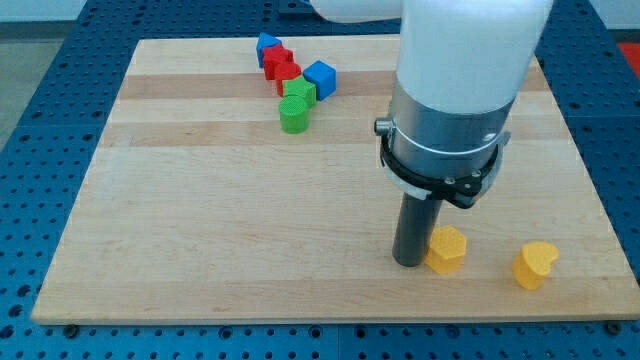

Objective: Place the yellow hexagon to the left of the yellow heart

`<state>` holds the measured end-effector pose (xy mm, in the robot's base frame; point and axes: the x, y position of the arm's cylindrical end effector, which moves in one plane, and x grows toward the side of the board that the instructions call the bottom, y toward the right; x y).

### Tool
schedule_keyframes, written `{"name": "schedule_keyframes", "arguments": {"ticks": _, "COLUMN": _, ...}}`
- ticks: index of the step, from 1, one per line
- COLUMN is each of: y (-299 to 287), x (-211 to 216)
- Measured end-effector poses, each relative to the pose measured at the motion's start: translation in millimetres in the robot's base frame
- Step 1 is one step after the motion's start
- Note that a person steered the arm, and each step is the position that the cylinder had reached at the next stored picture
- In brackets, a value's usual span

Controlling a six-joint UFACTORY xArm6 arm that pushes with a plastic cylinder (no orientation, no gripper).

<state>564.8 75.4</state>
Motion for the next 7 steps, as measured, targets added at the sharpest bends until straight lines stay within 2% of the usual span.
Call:
{"name": "schedule_keyframes", "arguments": {"ticks": 2, "y": 18.3, "x": -21.7}}
{"name": "schedule_keyframes", "arguments": {"ticks": 7, "y": 71.5, "x": -11.3}}
